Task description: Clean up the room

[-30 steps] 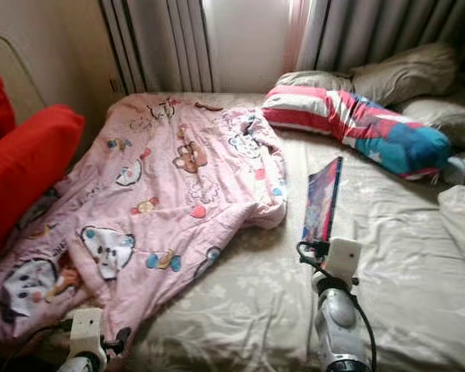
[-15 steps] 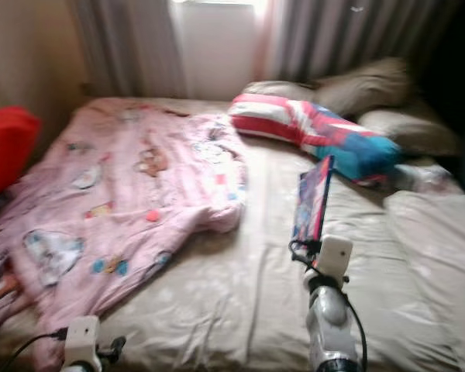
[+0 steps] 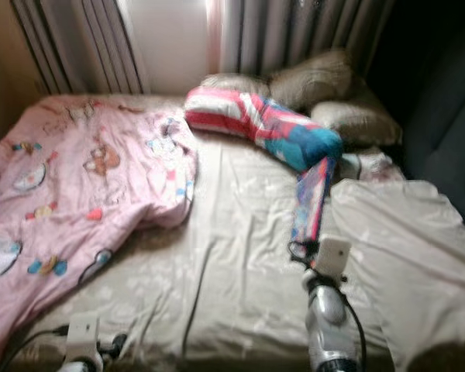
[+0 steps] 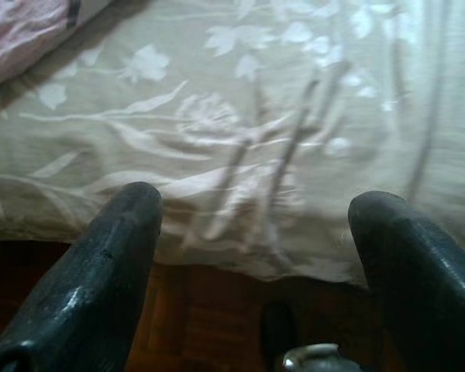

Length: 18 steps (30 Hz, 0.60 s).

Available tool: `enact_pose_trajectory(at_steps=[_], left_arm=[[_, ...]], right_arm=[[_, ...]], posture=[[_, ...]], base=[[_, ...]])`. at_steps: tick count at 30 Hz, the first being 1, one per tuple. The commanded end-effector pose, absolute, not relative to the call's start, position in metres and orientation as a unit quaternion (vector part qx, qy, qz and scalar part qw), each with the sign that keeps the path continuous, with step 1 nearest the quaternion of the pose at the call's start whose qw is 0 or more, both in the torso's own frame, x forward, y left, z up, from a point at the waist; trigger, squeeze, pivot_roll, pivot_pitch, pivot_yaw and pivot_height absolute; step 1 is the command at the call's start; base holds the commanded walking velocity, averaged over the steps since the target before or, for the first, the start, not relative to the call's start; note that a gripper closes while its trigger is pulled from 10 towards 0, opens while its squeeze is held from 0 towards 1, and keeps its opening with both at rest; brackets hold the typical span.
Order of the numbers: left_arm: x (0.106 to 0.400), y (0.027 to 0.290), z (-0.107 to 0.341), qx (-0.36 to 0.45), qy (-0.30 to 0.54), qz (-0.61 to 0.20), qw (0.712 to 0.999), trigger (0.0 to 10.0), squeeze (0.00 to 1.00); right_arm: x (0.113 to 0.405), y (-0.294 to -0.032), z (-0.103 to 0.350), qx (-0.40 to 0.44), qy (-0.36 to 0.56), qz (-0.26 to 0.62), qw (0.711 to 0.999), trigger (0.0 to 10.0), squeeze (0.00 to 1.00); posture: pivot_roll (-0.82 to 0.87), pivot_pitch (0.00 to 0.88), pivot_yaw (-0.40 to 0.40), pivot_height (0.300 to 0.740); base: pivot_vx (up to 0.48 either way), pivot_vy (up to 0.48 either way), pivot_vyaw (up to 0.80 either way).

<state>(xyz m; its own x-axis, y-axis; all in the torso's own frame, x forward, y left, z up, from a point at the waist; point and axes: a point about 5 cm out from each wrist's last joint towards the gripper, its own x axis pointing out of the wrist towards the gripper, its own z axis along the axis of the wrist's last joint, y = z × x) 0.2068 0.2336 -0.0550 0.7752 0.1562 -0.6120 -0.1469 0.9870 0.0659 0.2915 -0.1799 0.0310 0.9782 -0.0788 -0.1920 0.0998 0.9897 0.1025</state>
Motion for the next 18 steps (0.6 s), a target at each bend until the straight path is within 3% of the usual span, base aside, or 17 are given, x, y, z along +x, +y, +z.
enact_pose_trajectory(at_steps=[1,18], left_arm=[[0.1985,0.2302,-0.0618,0.002,0.347,0.078,0.934,10.0,0.0],[0.1996,0.2254,-0.0621,-0.008,0.344,0.073,0.936,10.0,0.0]], right_arm=[[0.2956,-0.1862,0.0395,0.055,0.074,-0.053,0.994,10.0,0.0],[0.2934,-0.1856,0.0332,0.054,0.095,-0.034,0.993,10.0,0.0]], posture=[[-0.02,0.012,0.015,0.74],[-0.02,0.015,0.015,0.74]], base=[[0.0,0.0,0.0],[0.0,0.0,0.0]])
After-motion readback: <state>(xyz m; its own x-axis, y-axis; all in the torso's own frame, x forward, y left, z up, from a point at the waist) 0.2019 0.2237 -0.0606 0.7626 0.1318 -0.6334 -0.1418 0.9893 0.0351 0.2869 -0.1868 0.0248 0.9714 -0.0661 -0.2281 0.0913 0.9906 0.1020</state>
